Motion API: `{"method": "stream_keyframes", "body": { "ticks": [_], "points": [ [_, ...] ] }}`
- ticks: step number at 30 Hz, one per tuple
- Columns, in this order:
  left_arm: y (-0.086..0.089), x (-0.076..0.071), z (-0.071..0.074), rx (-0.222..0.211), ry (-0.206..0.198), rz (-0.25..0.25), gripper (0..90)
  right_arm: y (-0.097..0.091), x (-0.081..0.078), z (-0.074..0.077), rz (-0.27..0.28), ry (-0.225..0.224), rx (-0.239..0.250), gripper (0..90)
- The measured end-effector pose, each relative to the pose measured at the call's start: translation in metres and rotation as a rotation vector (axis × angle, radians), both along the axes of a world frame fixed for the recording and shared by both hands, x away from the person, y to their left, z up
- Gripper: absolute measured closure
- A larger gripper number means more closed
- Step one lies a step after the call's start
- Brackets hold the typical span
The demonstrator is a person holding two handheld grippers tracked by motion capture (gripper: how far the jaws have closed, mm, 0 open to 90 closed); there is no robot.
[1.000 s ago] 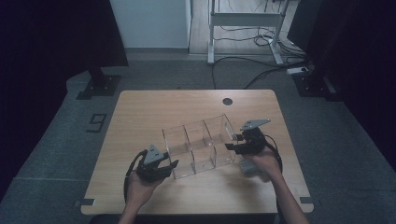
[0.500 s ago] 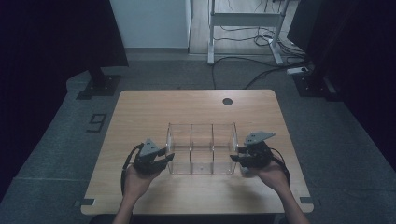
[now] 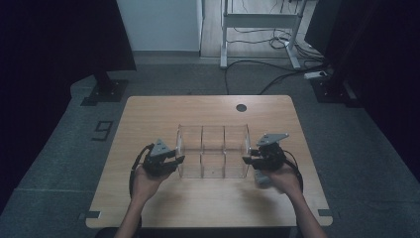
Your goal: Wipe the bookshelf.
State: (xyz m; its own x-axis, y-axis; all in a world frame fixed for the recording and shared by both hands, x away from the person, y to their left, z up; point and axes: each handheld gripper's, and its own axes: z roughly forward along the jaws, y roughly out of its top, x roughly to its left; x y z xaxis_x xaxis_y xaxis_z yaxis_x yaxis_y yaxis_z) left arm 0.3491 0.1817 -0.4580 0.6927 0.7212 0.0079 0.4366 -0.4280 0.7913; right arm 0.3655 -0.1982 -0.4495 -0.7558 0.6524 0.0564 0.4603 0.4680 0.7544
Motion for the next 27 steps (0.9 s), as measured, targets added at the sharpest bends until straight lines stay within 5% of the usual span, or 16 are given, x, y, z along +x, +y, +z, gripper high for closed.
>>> {"method": "stream_keyframes", "body": {
  "ticks": [10,15,27],
  "points": [
    [-0.001,0.030,-0.001,0.002,0.018,0.044,60.0,0.005,0.021,-0.002,-0.040,-0.003,0.004,56.3],
    [-0.004,0.031,-0.002,0.008,0.021,0.040,58.8,0.009,0.021,-0.004,-0.045,-0.015,-0.020,55.7],
    [0.006,-0.009,0.010,-0.054,0.051,-0.017,16.9,0.006,-0.011,-0.008,-0.023,-0.036,-0.044,27.5]
  ]
}}
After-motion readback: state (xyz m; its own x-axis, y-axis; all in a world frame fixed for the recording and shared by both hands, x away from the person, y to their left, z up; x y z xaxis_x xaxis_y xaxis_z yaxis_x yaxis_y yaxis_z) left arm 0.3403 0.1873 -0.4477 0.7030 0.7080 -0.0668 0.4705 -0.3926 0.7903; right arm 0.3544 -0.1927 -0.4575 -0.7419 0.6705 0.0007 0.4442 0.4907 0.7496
